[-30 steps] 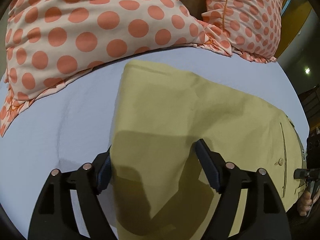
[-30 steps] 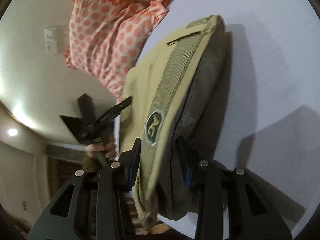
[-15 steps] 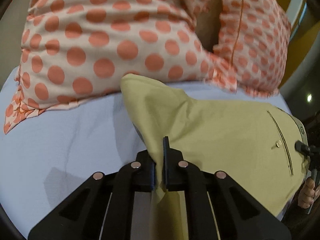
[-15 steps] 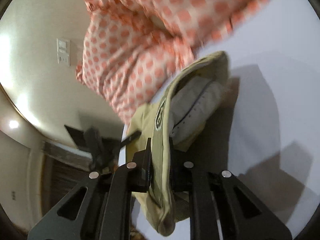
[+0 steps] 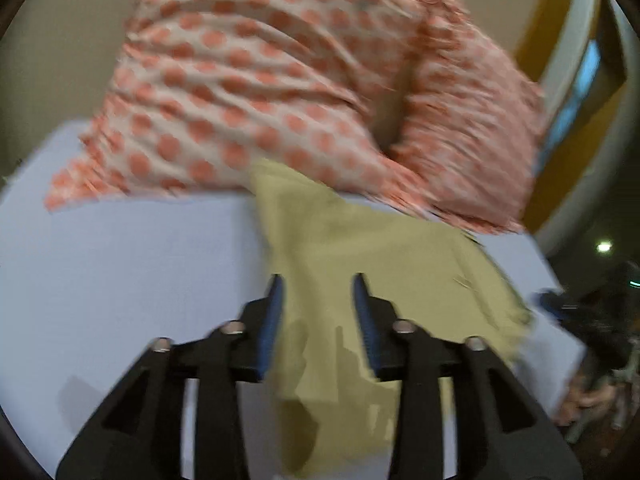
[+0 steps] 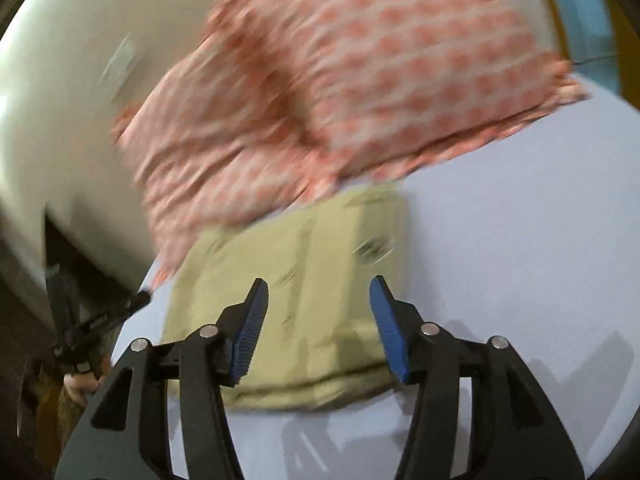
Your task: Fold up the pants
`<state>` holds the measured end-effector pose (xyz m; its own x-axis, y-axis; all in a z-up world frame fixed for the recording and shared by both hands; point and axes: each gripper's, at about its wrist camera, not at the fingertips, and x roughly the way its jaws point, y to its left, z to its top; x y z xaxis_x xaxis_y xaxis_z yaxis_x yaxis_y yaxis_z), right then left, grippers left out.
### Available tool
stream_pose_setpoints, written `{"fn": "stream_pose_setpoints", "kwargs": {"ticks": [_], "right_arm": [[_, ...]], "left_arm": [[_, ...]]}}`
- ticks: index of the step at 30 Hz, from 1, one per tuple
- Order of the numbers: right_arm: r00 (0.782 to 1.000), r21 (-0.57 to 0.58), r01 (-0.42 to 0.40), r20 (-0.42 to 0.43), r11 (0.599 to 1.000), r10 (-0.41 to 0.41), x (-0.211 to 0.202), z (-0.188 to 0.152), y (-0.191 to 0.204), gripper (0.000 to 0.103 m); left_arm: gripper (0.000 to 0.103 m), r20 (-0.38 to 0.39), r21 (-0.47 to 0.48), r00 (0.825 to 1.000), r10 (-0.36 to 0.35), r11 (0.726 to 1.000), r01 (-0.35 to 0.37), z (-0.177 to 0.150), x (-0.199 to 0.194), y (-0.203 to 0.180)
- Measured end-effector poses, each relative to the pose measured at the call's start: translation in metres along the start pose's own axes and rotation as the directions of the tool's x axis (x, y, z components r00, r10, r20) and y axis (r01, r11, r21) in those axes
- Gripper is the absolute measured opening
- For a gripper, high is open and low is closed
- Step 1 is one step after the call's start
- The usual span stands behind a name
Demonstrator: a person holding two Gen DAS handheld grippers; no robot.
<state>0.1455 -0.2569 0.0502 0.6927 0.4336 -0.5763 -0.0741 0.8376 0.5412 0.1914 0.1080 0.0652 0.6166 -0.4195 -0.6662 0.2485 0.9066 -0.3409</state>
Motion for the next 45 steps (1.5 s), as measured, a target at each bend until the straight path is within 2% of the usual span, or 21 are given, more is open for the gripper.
{"fn": "stream_pose_setpoints", "kwargs": {"ticks": [1,3,5,6,8,9,10,11,12,13,15,16,18,20,24,26,33,37,45], "right_arm": [[0.999,-0.028,-0.006,-0.041,1.000,0.005,0.010,-0.006,0.007,0.059],[0.997,-0.084,0.037,-0.064,0.996,-0.043,0.024,-0.017,0.017,0.069],[0.994,-0.111,0.070,-0.074,0.991,-0.079,0.033,-0.022,0.019,0.075],[0.991,-0.121,0.089,-0.086,0.989,-0.100,0.039,-0.027,0.019,0.075],[0.984,-0.150,0.139,-0.090,0.979,-0.153,0.039,-0.029,0.025,0.075],[0.981,-0.160,0.163,-0.083,0.974,-0.178,0.031,-0.033,0.030,0.076],[0.980,-0.183,0.176,-0.065,0.967,-0.190,0.021,-0.039,0.039,0.080],[0.982,-0.214,0.174,-0.036,0.961,-0.186,0.009,-0.049,0.049,0.092],[0.982,-0.236,0.179,-0.008,0.955,-0.186,-0.002,-0.062,0.056,0.100],[0.980,-0.264,0.193,0.017,0.945,-0.196,-0.011,-0.075,0.064,0.100],[0.978,-0.314,0.204,0.021,0.927,-0.208,-0.017,-0.097,0.077,0.102],[0.976,-0.336,0.208,0.006,0.919,-0.219,-0.015,-0.108,0.082,0.102],[0.963,-0.379,0.242,-0.021,0.893,-0.270,-0.006,-0.123,0.088,0.102],[0.938,-0.425,0.310,-0.008,0.851,-0.345,0.005,-0.134,0.093,0.102],[0.924,-0.420,0.332,-0.037,0.845,-0.381,0.017,-0.141,0.085,0.102],[0.931,-0.390,0.322,-0.035,0.863,-0.364,0.015,-0.142,0.079,0.102],[0.934,-0.398,0.318,-0.023,0.861,-0.356,0.014,-0.145,0.079,0.102],[0.936,-0.400,0.312,-0.028,0.862,-0.352,0.014,-0.145,0.079,0.102],[0.935,-0.396,0.316,-0.024,0.862,-0.353,0.013,-0.145,0.079,0.102]], "left_arm": [[0.047,-0.037,-0.005,0.999,-0.030,1.000,0.030,-0.012,0.006,-0.009],[0.051,-0.134,-0.007,0.990,-0.048,0.999,0.048,-0.031,0.029,-0.022],[0.051,-0.195,0.016,0.981,0.018,1.000,-0.015,-0.042,0.051,-0.030],[0.053,-0.150,0.066,0.987,0.061,0.996,-0.052,-0.045,0.051,-0.037],[0.054,-0.161,0.123,0.977,0.136,0.985,-0.117,-0.049,0.050,-0.049],[0.062,-0.143,0.134,0.975,0.167,0.980,-0.149,-0.053,0.040,-0.055],[0.068,-0.128,0.138,0.975,0.181,0.977,-0.163,-0.057,0.033,-0.058],[0.081,-0.098,0.147,0.971,0.218,0.968,-0.203,-0.065,0.020,-0.064],[0.087,-0.081,0.154,0.966,0.247,0.960,-0.233,-0.071,0.012,-0.065],[0.089,-0.064,0.162,0.956,0.286,0.948,-0.273,-0.081,0.000,-0.069],[0.101,-0.048,0.160,0.923,0.381,0.915,-0.370,-0.107,-0.017,-0.070],[0.101,-0.047,0.158,0.906,0.422,0.898,-0.410,-0.119,-0.022,-0.070],[0.101,-0.059,0.160,0.889,0.454,0.883,-0.441,-0.139,-0.027,-0.069],[0.101,-0.074,0.147,0.888,0.454,0.885,-0.441,-0.152,-0.032,-0.066],[0.101,-0.082,0.087,0.900,0.429,0.902,-0.422,-0.166,-0.036,-0.058],[0.101,-0.075,0.075,0.899,0.432,0.901,-0.427,-0.165,-0.035,-0.057],[0.101,-0.036,0.044,0.888,0.459,0.888,-0.457,-0.169,-0.034,-0.063],[0.101,-0.021,0.036,0.887,0.461,0.887,-0.460,-0.170,-0.036,-0.062],[0.101,-0.040,0.033,0.885,0.464,0.886,-0.462,-0.168,-0.036,-0.061]]}}
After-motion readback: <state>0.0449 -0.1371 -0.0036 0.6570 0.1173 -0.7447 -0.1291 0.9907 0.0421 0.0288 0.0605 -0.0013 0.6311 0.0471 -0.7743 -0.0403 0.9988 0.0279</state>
